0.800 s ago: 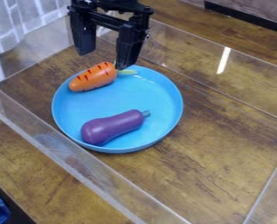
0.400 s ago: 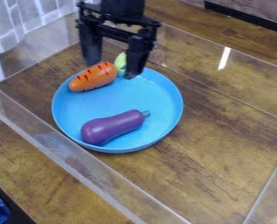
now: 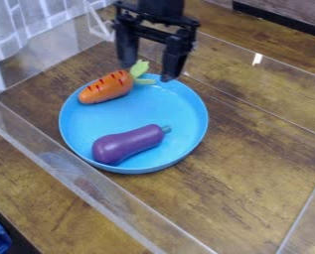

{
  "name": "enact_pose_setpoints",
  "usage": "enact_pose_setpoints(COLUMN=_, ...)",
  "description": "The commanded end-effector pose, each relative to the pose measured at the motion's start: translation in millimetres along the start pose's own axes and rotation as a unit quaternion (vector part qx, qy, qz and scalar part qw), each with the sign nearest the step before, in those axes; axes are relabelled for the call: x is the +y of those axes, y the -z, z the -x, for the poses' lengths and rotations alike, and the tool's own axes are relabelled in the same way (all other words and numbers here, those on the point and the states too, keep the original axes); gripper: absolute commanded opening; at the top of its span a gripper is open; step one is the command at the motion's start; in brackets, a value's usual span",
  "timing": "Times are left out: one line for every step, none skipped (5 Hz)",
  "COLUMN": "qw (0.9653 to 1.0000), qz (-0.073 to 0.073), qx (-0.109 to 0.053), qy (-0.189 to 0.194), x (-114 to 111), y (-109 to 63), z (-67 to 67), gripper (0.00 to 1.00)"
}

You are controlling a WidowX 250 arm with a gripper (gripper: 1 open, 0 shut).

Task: Remove the lemon from the blue tray and put it on the table

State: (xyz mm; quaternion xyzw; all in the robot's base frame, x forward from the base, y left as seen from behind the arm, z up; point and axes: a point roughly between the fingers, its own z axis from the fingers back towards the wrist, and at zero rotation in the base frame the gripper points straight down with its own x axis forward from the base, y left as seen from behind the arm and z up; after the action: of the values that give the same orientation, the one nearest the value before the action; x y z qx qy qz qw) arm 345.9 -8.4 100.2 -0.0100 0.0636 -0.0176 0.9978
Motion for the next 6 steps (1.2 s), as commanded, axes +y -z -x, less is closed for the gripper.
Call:
enact_pose_setpoints(qw=0.9988, qz=-0.005, qx=-0.041, qy=0.024, x=8, y=-21.8, z=-23.7, gripper=1.00)
enact_pose_setpoints(qw=0.9990, qz=-0.008, qx=-0.039, qy=0.020, x=15, y=-16.9, z=-24.5, gripper=1.00)
enact_pose_setpoints(qw=0.9992, qz=-0.009, qx=-0.036, qy=0.016, x=22, y=-12.3, z=-24.1, gripper=1.00)
enact_pose_setpoints(qw=0.9977, qz=-0.016, qx=-0.033, qy=0.057, x=27, y=-1.8, z=-35.2, gripper=1.00)
enact_pose_setpoints(qw=0.9923, qz=-0.016, qx=-0.047, qy=0.114, x=33, y=-2.2, z=-51.6, gripper=1.00)
enact_pose_setpoints(qw=0.9885, qz=-0.019, qx=-0.044, qy=0.143, x=36, y=-1.5, z=-61.1, gripper=1.00)
